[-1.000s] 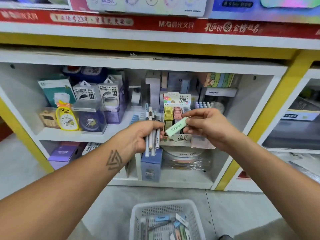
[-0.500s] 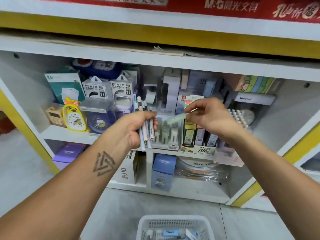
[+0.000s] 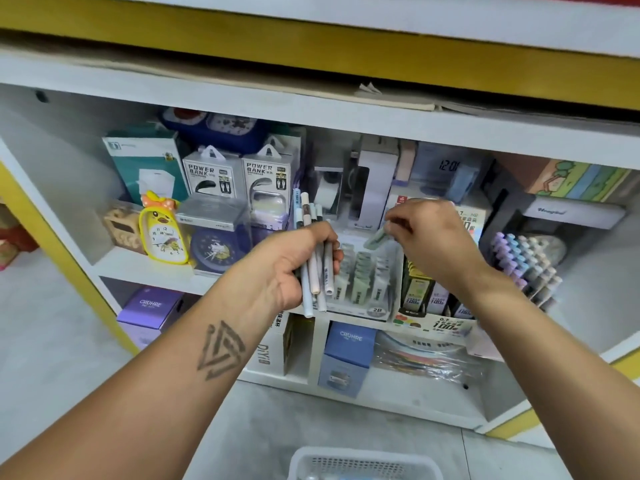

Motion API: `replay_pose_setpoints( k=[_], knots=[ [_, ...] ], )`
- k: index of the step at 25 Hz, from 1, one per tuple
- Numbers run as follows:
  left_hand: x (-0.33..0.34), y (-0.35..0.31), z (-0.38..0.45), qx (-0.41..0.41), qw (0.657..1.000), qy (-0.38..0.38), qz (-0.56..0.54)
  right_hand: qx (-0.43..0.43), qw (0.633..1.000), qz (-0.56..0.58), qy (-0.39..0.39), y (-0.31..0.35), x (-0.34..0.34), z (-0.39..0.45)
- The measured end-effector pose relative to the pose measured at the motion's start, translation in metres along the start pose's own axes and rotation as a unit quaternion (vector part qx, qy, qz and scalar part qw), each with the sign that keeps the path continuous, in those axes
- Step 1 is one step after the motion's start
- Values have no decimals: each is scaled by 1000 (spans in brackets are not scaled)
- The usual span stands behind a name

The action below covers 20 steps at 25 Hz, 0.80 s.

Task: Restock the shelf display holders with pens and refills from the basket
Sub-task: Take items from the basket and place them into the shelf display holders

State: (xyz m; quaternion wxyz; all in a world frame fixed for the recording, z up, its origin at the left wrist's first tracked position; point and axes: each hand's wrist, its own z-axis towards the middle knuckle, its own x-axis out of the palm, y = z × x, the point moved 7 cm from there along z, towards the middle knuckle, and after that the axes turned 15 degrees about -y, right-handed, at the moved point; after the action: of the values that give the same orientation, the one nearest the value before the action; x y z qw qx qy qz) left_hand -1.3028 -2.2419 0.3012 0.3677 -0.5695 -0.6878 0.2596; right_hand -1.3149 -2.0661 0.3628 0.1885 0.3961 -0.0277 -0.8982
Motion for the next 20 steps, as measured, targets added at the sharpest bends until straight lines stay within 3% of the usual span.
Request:
replay_pose_setpoints(
  k=[11,16,18,19,20],
  knots=[
    [-13,-3,4,4,1000,-10,-10,-21,995,-30,94,12,47,-7],
    [-10,1,7,3,1000,-27,-1,-21,983,-100,155,12,56,-10],
    [-6,2,8,11,1000,-25,2,54,991,-5,124,12,45,-7],
    [-4,2,8,15,1000,-22,2,134,982,85,104,10,38,-6],
    [-2,2,8,18,1000,-15,3,229,947,200,100,7,33,-8]
  ],
)
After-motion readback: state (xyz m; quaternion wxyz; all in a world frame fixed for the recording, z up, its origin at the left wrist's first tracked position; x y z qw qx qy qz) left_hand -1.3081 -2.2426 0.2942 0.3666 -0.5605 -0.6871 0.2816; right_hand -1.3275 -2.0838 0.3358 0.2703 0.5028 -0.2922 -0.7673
